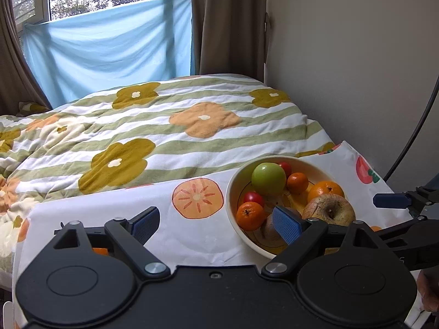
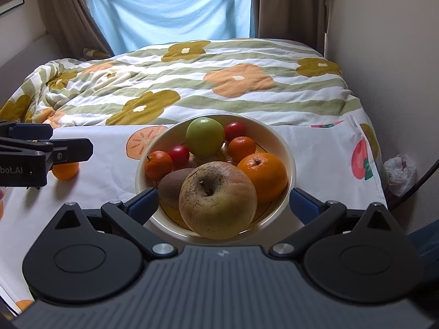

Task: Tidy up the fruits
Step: 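Carry the tangerine and brown apple into the duck bowl and release both, then withdraw both open tools toward the green apple and large orange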

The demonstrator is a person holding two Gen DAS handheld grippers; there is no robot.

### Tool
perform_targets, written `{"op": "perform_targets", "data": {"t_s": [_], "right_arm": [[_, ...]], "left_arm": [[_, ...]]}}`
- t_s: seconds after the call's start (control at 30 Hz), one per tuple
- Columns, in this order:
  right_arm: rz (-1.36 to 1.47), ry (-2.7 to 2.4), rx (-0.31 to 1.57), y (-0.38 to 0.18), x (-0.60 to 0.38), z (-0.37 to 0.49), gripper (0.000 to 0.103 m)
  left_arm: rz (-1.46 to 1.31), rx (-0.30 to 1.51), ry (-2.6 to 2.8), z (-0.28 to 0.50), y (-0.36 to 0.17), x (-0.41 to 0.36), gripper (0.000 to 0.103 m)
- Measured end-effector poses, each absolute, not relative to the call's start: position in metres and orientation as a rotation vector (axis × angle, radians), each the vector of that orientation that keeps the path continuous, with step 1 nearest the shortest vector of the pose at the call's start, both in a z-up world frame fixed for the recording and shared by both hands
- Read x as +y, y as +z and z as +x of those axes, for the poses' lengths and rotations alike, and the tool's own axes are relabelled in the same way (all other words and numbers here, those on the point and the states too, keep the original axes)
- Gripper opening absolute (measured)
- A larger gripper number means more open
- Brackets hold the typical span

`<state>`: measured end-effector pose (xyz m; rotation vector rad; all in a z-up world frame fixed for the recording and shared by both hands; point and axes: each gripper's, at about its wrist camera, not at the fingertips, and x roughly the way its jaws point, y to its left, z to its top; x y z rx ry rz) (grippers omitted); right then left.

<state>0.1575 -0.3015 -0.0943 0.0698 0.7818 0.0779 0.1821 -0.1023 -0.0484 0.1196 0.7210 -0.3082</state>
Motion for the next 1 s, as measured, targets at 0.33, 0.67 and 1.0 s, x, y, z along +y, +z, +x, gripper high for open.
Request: {"op": "perform_targets", "data": {"t_s": [0.33,0.67,1.0], "right_arm": [[0.039,0.189,0.745,-0.071,-0.305,0.142,0.103],[-0.01,0.327,0.736,-0.058,-0.306,0.138,0.103],[-0.049,0.448,0.72,-0.038,-0.282,0.146,0.103]], "left_arm": [[0.065,0.672,-0.207,0.14,-0.023,-0.107,0.092],[-0.004,0.61,-0.019,0.1,0.002,-0.095,0.092],[-0.053,0.575,0.18,0.073,0.015,-0.05,0.1]]}}
